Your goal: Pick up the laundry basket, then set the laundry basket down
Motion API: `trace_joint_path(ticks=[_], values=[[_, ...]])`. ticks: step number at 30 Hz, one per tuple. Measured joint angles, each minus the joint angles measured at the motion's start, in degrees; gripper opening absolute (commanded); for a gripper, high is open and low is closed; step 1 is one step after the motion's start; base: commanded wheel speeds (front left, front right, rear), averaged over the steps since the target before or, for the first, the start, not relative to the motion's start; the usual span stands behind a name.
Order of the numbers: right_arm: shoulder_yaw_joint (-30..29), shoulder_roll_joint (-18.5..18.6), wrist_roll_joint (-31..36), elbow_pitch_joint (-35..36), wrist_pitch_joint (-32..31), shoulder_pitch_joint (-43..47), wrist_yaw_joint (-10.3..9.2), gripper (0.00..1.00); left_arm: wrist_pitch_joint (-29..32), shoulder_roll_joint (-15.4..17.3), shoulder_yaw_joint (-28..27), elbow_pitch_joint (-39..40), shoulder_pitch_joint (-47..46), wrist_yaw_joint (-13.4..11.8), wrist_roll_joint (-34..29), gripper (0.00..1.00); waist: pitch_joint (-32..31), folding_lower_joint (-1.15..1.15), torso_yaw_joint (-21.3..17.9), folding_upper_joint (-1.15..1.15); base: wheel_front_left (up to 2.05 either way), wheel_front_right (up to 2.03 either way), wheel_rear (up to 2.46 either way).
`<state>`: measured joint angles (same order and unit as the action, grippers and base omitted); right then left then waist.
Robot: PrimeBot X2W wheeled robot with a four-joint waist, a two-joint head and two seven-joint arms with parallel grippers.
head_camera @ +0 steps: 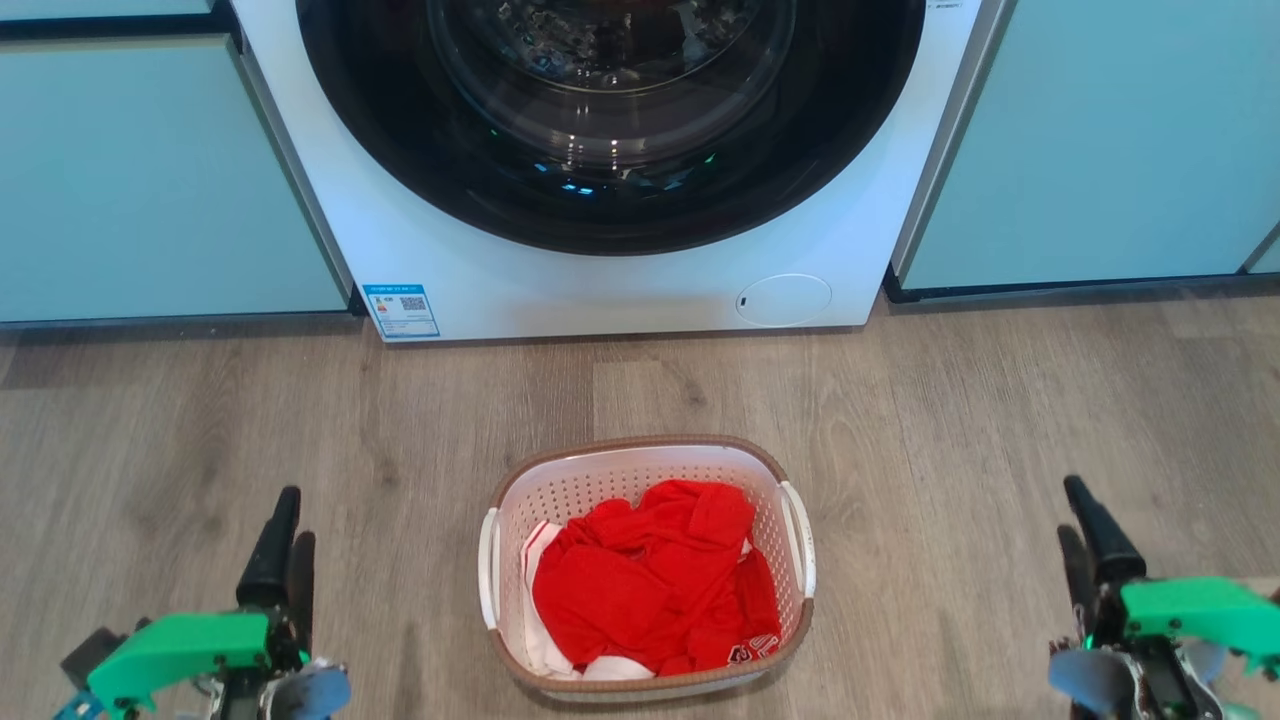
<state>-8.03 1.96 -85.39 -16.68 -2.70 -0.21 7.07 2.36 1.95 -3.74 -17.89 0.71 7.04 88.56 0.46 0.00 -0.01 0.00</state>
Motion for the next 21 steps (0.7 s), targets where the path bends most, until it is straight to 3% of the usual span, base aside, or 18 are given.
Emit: trace_joint_path(ticks=[16, 21], values=[[1.02, 0.0, 15.86, 6.79, 2.61, -2.2, 0.0, 1.0, -2.63, 0.0, 1.44, 3.67, -0.94, 0.01, -7.31, 1.0, 0.22, 0.0, 0.39, 0.0, 0.0, 0.0, 0.0], [2.71, 0.01, 23.05, 8.57, 3.74, -2.64, 0.0, 1.0, -3.48, 0.0, 1.64, 4.89, -1.01, 0.01, -12.24, 1.0, 0.33, 0.0, 0.62, 0.0, 0.0, 0.0, 0.0]])
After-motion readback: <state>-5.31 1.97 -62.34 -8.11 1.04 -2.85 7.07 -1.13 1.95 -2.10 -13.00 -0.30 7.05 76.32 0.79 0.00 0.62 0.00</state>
